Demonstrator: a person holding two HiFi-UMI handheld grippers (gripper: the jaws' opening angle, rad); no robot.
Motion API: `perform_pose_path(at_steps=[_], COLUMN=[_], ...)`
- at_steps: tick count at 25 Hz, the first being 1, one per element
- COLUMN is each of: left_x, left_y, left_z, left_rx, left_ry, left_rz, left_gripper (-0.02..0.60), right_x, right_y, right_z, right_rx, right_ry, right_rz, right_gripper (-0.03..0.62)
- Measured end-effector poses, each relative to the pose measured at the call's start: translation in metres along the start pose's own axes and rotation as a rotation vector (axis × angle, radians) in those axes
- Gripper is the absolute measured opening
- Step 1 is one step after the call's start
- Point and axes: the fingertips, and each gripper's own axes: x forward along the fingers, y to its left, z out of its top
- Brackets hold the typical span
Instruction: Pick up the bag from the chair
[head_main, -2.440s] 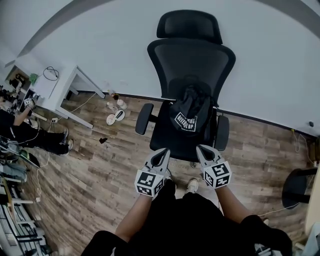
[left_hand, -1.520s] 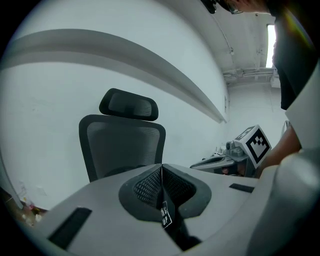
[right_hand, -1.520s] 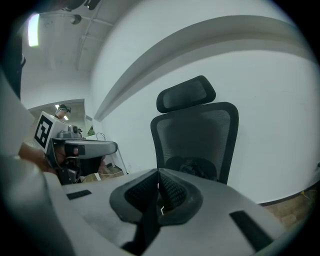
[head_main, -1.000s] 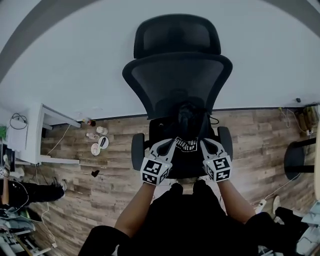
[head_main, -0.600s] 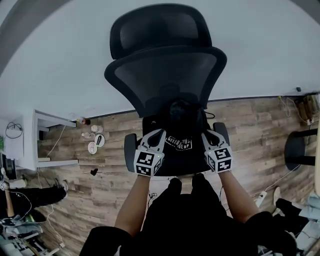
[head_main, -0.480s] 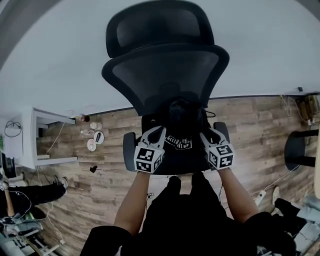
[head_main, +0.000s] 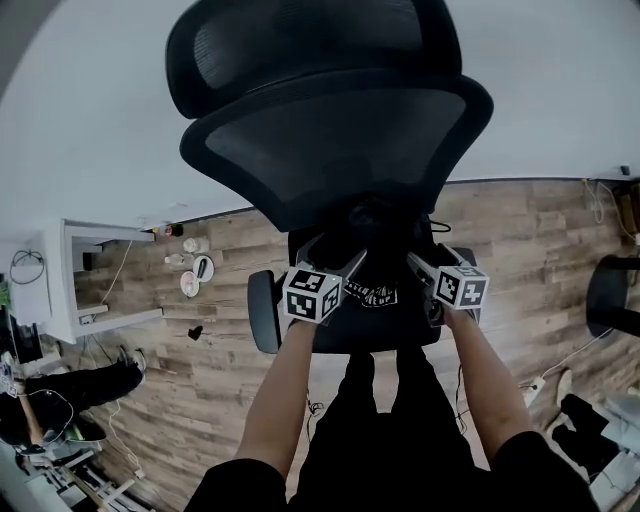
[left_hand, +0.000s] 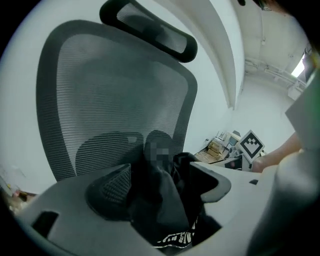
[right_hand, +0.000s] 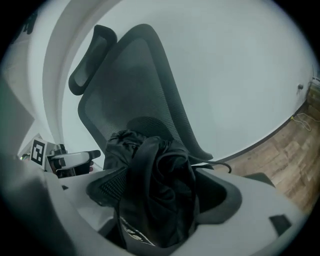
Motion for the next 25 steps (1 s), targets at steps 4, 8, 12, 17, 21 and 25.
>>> perform_pose_path(at_steps=[4,8,12,17,21,25], left_x=[0.027,0.054,0.076,0.071,0.045,0.013], left_y=[0.017,0.023,0.02,0.013,0.0,-0.008], left_z=[-0.004,-0.011,-0.018,-0.015,-0.009,-0.001], left_rx=[0.0,-0.01,-0.046,0.006,0.052,0.037], left_ry=[0.061,0.117,0.129,0.072,-0.011,-0.105], left_rz=[-0.018,-0.053,-0.086,-0.047,-0.051,-0.044], left_gripper=[0.372,0.376,0.37,0.086,0.058,0.052], right_x=[0.028,0.055,0.072,0.07,0.049,0.025], right_y=[-0.007,-0.016,-0.014,-0.005,0.015,0.044], right_z=[-0.002,-0.007,-0.01,-0.009,0.001,0.01], right_rx=[0.017,0.063,0.072,0.011,-0.171,-0.334], right_ry=[0.053,0.105,0.177,0.177,0.078,-0.005], right_rz=[0.032,0.087,0.164,0.208,0.18,0.136], right_gripper=[0.427,0.463,0.468,0.399,0.109,0.074])
